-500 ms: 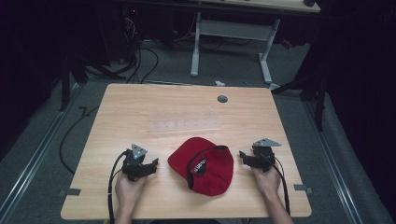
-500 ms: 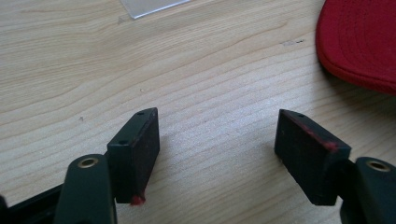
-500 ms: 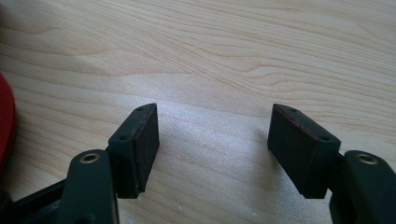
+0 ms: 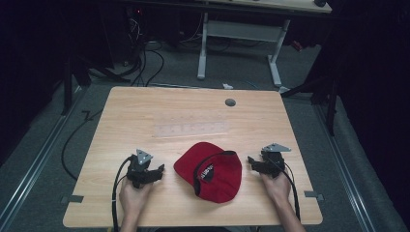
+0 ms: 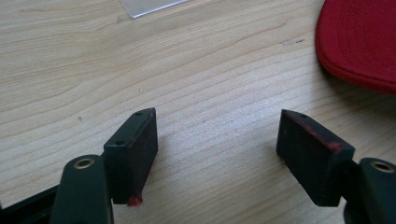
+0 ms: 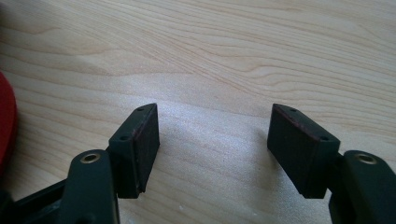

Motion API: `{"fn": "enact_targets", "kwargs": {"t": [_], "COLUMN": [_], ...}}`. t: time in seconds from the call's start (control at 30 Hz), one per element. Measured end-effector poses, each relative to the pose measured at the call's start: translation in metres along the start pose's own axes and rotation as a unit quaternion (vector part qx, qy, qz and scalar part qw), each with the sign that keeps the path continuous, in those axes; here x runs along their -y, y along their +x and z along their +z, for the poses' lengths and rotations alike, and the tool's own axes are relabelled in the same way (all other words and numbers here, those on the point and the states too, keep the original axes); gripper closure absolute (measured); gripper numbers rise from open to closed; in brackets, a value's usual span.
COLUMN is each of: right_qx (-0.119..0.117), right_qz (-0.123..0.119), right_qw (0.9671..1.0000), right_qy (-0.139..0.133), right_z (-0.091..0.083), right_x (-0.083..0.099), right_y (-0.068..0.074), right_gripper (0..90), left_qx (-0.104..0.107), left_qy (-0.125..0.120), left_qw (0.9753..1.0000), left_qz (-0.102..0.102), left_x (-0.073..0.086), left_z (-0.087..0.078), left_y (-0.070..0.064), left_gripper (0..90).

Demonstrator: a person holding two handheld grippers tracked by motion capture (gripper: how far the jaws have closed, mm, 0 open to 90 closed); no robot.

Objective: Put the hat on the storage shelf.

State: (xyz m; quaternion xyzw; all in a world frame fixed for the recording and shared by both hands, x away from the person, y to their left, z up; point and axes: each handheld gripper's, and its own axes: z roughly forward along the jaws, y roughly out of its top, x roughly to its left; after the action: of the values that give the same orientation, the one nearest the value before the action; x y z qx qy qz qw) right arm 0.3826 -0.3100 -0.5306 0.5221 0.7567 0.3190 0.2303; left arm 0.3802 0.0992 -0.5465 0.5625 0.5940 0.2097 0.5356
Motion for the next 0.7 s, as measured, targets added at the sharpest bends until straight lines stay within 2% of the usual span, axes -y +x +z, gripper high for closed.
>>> {"fn": "enact_targets", "kwargs": {"t": [0.43,0.53,0.7], "right_qx": [-0.003,-0.019,-0.039], "right_qz": [0.009,0.024,0.027], "right_qw": [1.0,0.9993,0.9974], "right_qy": [-0.003,-0.019,-0.054], "right_z": [-0.003,-0.009,-0.024], "right_x": [0.0,-0.001,-0.006], "right_y": [-0.003,-0.007,-0.003], "right_gripper": [38.8,39.4,39.6], "left_qx": [0.0,0.0,0.0], "left_qy": [0.001,0.001,0.001], "left_qw": [1.0,1.0,1.0], "left_qz": [0.002,0.002,0.002], "left_x": [0.0,0.0,0.0], "left_z": [0.0,0.0,0.0], "left_y": [0.0,0.0,0.0], "left_gripper": [29.0,29.0,28.9]}}
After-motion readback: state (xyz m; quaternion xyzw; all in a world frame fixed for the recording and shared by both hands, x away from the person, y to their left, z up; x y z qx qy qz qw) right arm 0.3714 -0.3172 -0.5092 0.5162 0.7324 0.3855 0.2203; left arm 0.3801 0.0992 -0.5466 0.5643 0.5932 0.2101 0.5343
